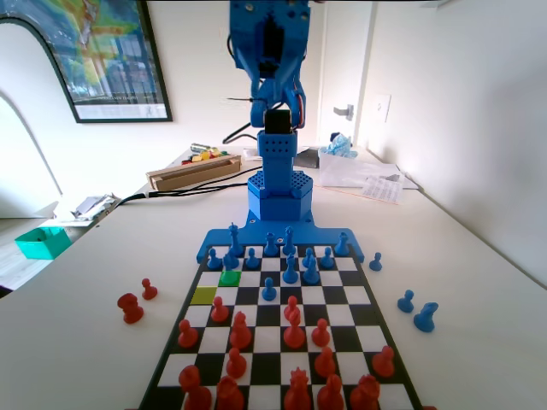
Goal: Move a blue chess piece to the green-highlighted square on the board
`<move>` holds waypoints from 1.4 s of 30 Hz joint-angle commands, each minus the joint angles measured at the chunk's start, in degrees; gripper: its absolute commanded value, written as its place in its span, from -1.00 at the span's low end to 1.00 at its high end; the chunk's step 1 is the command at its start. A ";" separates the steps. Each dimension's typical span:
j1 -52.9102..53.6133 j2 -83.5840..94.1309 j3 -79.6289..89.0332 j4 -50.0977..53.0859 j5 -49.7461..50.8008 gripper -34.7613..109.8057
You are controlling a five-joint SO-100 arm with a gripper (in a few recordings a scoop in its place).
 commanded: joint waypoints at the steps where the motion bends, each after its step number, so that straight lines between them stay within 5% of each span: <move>1: -0.79 5.45 1.67 0.62 -1.23 -0.41; 42: -5.71 20.13 7.73 -2.81 -0.09 -0.51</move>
